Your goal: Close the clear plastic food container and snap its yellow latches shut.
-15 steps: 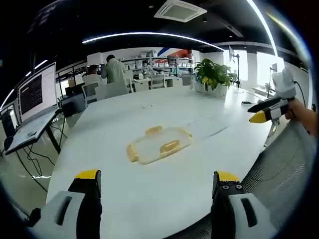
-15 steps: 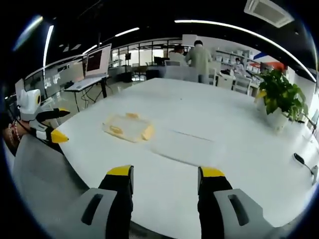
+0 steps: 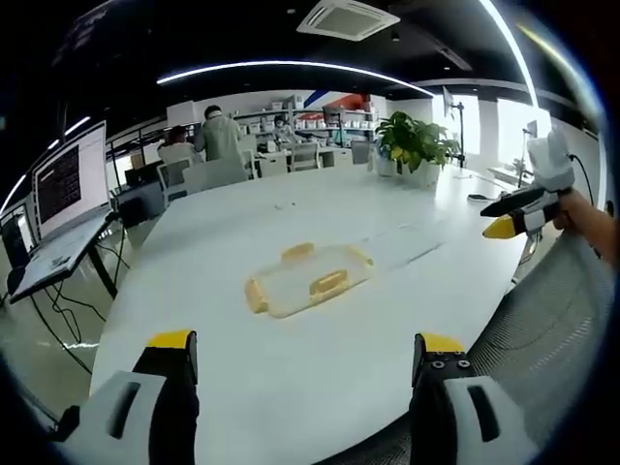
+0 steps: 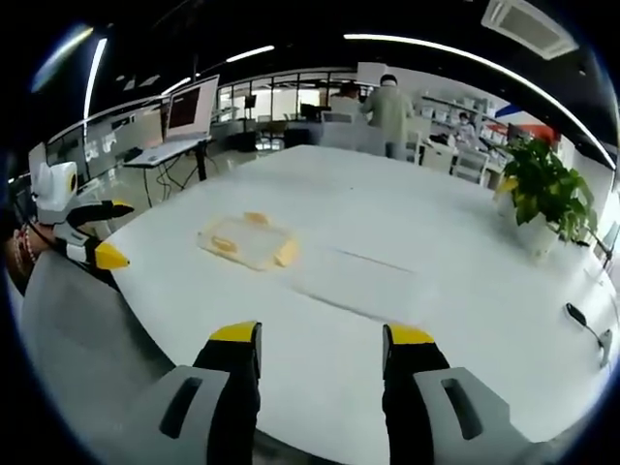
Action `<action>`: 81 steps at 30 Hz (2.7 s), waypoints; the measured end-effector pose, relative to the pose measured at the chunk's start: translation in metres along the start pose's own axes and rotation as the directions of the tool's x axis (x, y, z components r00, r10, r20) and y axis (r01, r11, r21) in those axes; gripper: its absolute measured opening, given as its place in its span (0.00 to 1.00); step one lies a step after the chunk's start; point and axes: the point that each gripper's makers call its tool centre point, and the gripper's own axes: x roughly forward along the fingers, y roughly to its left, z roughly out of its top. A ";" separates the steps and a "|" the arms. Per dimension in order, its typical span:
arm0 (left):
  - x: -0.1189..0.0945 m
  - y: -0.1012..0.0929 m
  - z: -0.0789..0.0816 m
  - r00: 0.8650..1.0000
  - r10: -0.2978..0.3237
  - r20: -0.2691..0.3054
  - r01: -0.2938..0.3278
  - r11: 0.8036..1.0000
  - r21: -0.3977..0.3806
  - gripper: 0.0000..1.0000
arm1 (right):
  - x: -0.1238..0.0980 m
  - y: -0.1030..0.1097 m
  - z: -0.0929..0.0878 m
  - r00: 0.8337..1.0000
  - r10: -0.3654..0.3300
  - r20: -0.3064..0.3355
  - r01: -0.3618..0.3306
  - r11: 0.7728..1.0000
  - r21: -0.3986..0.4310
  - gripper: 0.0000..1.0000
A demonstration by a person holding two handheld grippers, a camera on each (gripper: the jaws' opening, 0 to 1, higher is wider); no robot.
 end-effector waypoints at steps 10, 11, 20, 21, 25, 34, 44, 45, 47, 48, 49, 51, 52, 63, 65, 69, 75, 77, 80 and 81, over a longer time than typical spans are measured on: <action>0.000 -0.004 0.003 1.000 -0.027 0.015 0.028 0.999 -0.046 0.88 | 0.002 0.001 -0.004 1.000 0.006 -0.021 -0.006 1.000 0.001 0.47; 0.000 -0.003 0.002 1.000 -0.021 0.011 0.021 0.999 -0.043 0.88 | 0.002 0.001 -0.004 1.000 0.004 -0.022 -0.004 1.000 0.000 0.47; 0.001 -0.002 0.000 1.000 -0.014 -0.001 0.014 1.000 -0.020 0.88 | 0.003 0.002 -0.005 0.999 0.008 -0.031 -0.008 1.000 -0.009 0.46; 0.001 -0.002 0.000 1.000 -0.014 0.001 0.014 1.000 -0.020 0.88 | 0.003 0.002 -0.006 0.999 0.008 -0.032 -0.008 1.000 -0.009 0.46; 0.002 -0.001 0.001 1.000 -0.015 0.008 0.016 1.000 -0.027 0.88 | 0.003 0.002 -0.006 0.999 0.008 -0.036 -0.008 1.000 -0.010 0.46; 0.003 -0.002 -0.001 1.000 -0.023 0.000 0.023 1.000 -0.021 0.88 | 0.004 0.002 -0.008 0.999 0.003 -0.047 -0.004 1.000 -0.017 0.45; 0.004 -0.002 -0.002 1.000 -0.023 -0.010 0.023 1.000 -0.022 0.87 | 0.005 0.001 -0.010 0.998 0.002 -0.062 -0.003 1.000 -0.027 0.45; 0.004 -0.002 -0.003 1.000 -0.023 -0.018 0.023 1.000 -0.019 0.87 | 0.005 0.001 -0.011 0.998 0.002 -0.066 -0.004 1.000 -0.029 0.44; 0.005 -0.002 -0.007 0.999 -0.023 -0.044 0.022 1.000 -0.007 0.86 | 0.005 0.002 -0.012 0.997 0.003 -0.072 -0.005 0.999 -0.035 0.44; 0.004 -0.002 -0.007 0.999 -0.021 -0.046 0.021 1.000 -0.005 0.86 | 0.005 0.002 -0.012 0.997 0.002 -0.073 -0.005 0.999 -0.038 0.44; 0.004 -0.002 -0.007 0.999 -0.021 -0.043 0.021 1.000 -0.004 0.86 | 0.005 0.001 -0.012 0.997 0.002 -0.074 -0.005 0.999 -0.039 0.43; 0.004 -0.002 -0.006 0.999 -0.020 -0.043 0.020 1.000 -0.004 0.86 | 0.005 0.002 -0.013 0.997 0.004 -0.078 -0.007 0.999 -0.036 0.43; 0.003 -0.001 -0.007 0.999 -0.015 -0.048 0.015 1.000 0.004 0.86 | 0.005 0.002 -0.013 0.997 0.005 -0.080 -0.008 0.999 -0.036 0.43; 0.004 -0.001 -0.009 0.998 -0.013 -0.063 0.014 1.000 0.018 0.84 | 0.006 0.001 -0.014 0.996 0.006 -0.086 -0.009 0.999 -0.038 0.42; 0.004 -0.001 -0.009 0.998 -0.011 -0.065 0.013 1.000 0.023 0.84 | 0.006 0.002 -0.014 0.996 0.006 -0.088 -0.009 0.999 -0.044 0.42; 0.004 -0.002 -0.011 0.997 -0.016 -0.073 0.018 1.000 0.025 0.84 | 0.006 0.002 -0.016 0.995 0.010 -0.098 -0.014 0.999 -0.043 0.42; 0.004 -0.004 -0.013 0.996 -0.027 -0.090 0.030 0.999 0.034 0.83 | 0.006 0.003 -0.015 0.995 0.015 -0.094 -0.020 0.998 -0.052 0.40; 0.004 -0.006 -0.014 0.994 -0.040 -0.097 0.044 0.998 0.042 0.84 | 0.006 0.004 -0.015 0.995 0.021 -0.096 -0.025 0.999 -0.045 0.40; 0.006 -0.009 -0.015 0.992 -0.061 -0.110 0.067 0.996 0.056 0.86 | 0.007 0.005 -0.014 0.995 0.027 -0.100 -0.032 0.998 -0.056 0.40; 0.007 -0.008 -0.016 0.991 -0.065 -0.120 0.072 0.996 0.060 0.87 | 0.008 0.005 -0.014 0.994 0.028 -0.103 -0.035 0.997 -0.066 0.40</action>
